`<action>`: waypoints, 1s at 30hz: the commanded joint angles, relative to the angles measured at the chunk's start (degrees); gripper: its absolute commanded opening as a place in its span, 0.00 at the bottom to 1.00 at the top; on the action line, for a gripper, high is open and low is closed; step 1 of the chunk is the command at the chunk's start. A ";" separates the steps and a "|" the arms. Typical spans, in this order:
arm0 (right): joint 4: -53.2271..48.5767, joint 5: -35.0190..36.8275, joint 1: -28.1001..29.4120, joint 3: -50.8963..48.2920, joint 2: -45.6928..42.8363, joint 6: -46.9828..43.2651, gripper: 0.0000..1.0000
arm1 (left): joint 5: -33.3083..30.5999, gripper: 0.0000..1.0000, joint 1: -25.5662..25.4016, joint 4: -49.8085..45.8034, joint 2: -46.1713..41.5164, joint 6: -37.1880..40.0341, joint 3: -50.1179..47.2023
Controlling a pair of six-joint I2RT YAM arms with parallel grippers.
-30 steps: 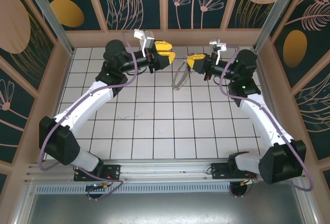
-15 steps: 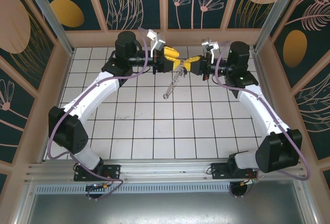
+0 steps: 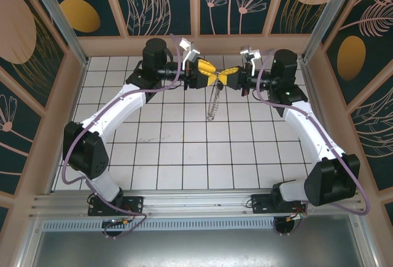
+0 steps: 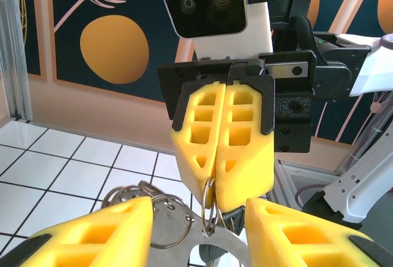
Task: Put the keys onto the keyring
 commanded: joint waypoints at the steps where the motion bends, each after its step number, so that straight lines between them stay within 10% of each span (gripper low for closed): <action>1: 2.58 -2.56 -0.42 0.81 -1.58 -0.60 0.00 | 2.13 0.43 0.24 3.83 1.34 -2.19 1.65; 14: 3.42 -2.75 -0.16 0.46 -1.51 -0.16 0.00 | 3.74 0.36 0.08 8.30 3.27 -6.03 1.17; 30: 5.16 -1.72 0.09 0.65 -0.79 0.99 0.00 | 6.69 0.01 -1.45 10.00 4.20 -6.97 0.54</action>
